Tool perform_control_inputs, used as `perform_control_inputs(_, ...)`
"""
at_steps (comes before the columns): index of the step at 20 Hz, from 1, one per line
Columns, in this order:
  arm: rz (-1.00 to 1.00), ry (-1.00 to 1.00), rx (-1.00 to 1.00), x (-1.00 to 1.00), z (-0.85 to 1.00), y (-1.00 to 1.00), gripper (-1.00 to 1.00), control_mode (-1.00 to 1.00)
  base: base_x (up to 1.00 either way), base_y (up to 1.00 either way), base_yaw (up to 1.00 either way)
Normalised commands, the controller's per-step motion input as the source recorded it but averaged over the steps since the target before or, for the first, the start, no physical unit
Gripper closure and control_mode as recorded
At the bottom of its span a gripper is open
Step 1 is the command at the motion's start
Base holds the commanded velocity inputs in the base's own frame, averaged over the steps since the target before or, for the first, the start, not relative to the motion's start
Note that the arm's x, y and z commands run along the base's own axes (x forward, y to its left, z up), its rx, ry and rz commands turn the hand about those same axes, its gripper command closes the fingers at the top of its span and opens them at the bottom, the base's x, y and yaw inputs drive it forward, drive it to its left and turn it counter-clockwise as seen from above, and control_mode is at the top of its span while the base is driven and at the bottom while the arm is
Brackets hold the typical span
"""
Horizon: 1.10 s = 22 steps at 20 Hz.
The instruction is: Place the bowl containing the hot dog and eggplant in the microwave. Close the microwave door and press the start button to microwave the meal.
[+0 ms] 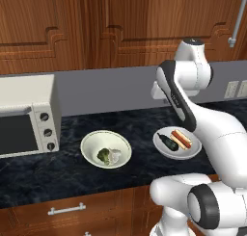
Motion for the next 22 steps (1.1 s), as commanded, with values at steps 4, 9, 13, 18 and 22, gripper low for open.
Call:
perform_control_inputs(4,-0.01,-0.02,0.03,-0.16,-0.25,-0.20,-1.00,-1.00,0.00,0.00,0.00)
perform_control_inputs(9,-0.04,-0.13,0.16,-0.50,-0.62,-0.62,-1.00,-1.00,0.00,0.00,0.00)
perform_control_inputs(13,-0.27,-0.03,0.18,-0.47,-0.74,-0.94,-1.00,-1.00,0.00,0.00,0.00)
perform_control_inputs(18,-0.29,0.07,0.18,-0.24,-0.82,-0.98,-1.00,-1.00,0.00,0.00,0.00)
perform_control_inputs(22,-0.22,0.04,0.28,-0.04,-0.54,-0.65,-1.00,-1.00,0.00,0.00,0.00)
